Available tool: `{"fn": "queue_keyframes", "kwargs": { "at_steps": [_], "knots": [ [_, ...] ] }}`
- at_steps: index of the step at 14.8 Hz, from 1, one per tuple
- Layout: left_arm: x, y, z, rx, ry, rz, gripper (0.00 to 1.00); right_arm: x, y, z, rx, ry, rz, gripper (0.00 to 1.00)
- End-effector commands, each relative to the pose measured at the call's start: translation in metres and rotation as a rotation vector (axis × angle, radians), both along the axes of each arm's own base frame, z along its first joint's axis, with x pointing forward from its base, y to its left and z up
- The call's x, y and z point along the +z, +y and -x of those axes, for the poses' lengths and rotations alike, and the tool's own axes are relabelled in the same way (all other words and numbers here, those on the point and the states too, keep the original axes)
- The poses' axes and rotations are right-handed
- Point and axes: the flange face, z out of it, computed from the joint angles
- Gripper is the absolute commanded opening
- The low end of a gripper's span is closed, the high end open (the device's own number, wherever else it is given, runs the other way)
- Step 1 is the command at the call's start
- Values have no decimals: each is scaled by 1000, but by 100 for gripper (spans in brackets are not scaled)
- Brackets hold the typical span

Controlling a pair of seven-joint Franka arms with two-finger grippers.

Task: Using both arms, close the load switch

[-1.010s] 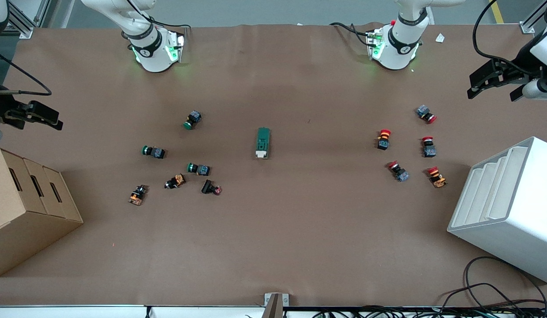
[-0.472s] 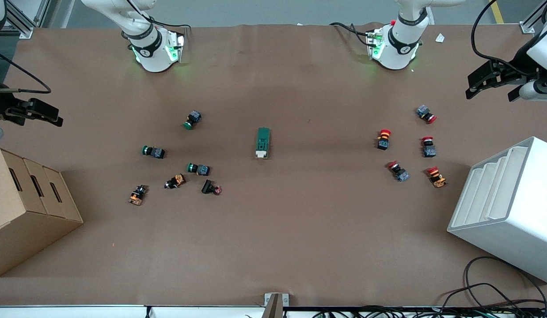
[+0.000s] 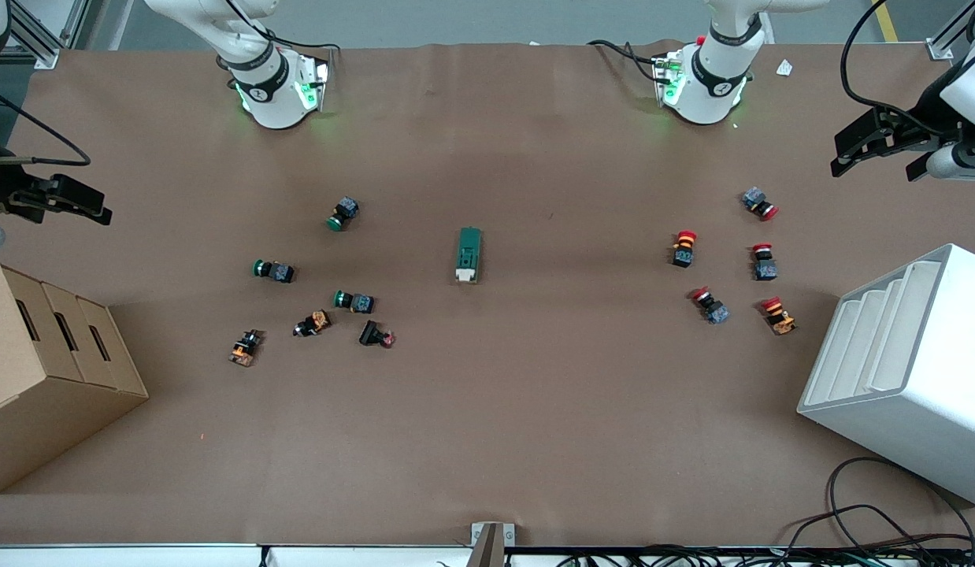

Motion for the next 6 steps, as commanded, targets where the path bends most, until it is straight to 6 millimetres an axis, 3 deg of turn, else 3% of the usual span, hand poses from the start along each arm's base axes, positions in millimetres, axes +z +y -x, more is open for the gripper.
{"fn": "queue_keyframes", "kwargs": {
  "at_steps": [1,6],
  "knots": [
    [5,1,3,-16,3,-16,100,9,-3,12,-13,0,-21,100],
    [3,-9,4,-32,1,-58,100,30,1,29,-7,-22,-20,100]
  ]
}}
